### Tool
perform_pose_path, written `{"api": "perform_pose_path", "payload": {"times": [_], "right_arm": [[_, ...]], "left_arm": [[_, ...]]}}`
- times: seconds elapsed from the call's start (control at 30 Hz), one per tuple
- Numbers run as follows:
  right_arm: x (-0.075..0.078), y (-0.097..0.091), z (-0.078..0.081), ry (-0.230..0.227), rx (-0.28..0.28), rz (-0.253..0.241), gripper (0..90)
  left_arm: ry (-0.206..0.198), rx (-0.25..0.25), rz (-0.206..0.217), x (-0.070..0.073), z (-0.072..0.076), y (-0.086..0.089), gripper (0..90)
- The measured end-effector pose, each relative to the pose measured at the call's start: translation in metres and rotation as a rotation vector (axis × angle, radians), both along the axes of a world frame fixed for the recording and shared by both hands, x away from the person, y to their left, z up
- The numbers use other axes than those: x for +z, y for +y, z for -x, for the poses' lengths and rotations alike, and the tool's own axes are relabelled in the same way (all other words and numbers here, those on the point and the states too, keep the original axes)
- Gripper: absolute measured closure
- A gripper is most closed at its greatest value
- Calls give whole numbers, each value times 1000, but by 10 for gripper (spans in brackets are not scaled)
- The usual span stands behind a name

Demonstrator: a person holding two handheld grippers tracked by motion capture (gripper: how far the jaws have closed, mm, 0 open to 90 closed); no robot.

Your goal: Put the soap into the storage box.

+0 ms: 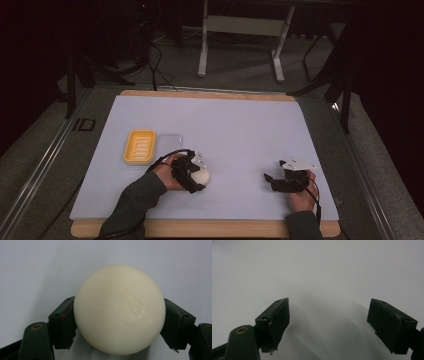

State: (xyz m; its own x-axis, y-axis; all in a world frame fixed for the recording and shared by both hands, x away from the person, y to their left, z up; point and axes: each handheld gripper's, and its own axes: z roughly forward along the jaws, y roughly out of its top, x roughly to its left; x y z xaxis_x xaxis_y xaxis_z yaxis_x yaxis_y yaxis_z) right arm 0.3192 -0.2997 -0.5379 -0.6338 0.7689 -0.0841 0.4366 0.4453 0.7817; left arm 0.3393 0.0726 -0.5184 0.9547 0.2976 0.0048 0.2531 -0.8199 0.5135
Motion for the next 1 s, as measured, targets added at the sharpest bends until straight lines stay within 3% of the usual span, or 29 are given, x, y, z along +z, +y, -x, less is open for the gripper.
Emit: {"api": "perform_pose_path", "payload": {"times": [1.0], "right_arm": [[0,0,0,-1,0,2,178]], "left_arm": [[-5,24,18,11,-3,16,252]]}}
